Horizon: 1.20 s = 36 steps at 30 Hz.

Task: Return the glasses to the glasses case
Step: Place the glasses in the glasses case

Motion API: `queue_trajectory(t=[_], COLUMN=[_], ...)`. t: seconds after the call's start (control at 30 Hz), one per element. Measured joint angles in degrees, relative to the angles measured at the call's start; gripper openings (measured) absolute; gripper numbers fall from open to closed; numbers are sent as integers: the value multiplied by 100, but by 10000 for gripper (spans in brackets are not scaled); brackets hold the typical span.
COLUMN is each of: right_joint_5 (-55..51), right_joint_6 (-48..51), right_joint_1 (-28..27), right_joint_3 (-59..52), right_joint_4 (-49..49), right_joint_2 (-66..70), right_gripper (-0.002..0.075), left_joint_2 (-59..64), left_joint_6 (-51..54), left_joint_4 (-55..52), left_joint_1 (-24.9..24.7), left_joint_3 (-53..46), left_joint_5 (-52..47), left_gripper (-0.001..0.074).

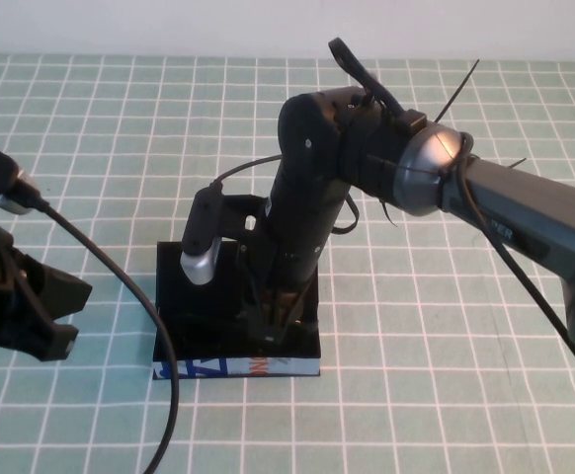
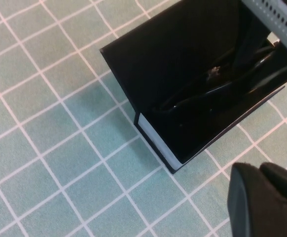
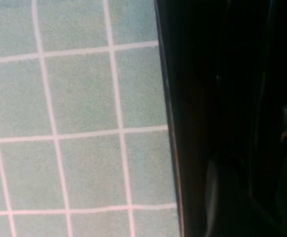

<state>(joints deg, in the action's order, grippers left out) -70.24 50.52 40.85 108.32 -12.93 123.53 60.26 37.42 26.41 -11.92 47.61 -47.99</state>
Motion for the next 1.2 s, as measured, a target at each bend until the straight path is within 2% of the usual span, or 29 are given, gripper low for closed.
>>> queue_trajectory(t=[0.43, 0.67, 0.8, 1.2], right_joint_5=[23, 129, 138, 58], right_joint_6=[126, 130, 153, 254], right_joint_1=[0, 0, 0, 0], right_joint_3=[-9, -9, -9, 34], right_joint_4=[-348, -413, -422, -610], right_joint_2=[162, 235, 235, 235], right_gripper=[210, 120, 20, 6], left_joint_2=[0, 0, 0, 0], left_joint_6=[0, -11, -10, -21], left_joint_4=[0, 0, 0, 0], left_joint_1=[0, 0, 0, 0], left_joint_3=[0, 0, 0, 0], left_joint_5=[25, 25, 25, -20], left_gripper=[-1, -1, -1, -1])
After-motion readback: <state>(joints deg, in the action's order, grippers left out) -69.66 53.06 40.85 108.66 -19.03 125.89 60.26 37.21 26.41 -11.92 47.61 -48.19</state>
